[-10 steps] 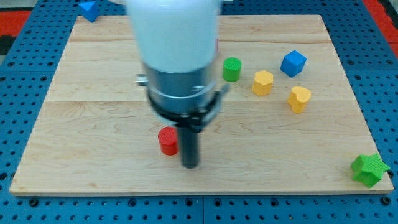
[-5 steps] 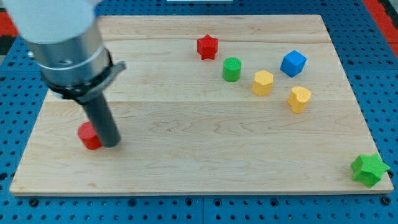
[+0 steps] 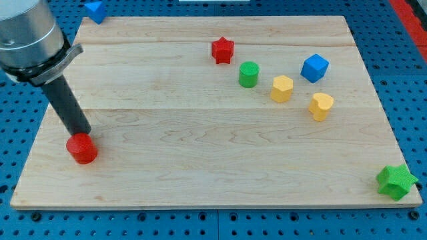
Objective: Push the red circle towards the bottom left
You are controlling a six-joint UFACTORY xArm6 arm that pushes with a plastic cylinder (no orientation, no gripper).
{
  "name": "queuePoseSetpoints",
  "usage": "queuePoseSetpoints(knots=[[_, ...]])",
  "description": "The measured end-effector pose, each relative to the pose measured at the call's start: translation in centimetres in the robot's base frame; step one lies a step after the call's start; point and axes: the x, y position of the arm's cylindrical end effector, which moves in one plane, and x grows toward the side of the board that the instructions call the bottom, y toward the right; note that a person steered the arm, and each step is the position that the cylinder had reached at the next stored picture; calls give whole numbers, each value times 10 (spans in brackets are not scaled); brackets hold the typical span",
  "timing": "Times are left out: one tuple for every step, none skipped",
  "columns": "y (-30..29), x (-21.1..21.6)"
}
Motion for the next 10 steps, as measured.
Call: queuePoseSetpoints(knots=[[-1,7],[43,7],[83,7],[93,19],[66,20],[41,25],[32,52],[21,72],[1,80],[-2,71]])
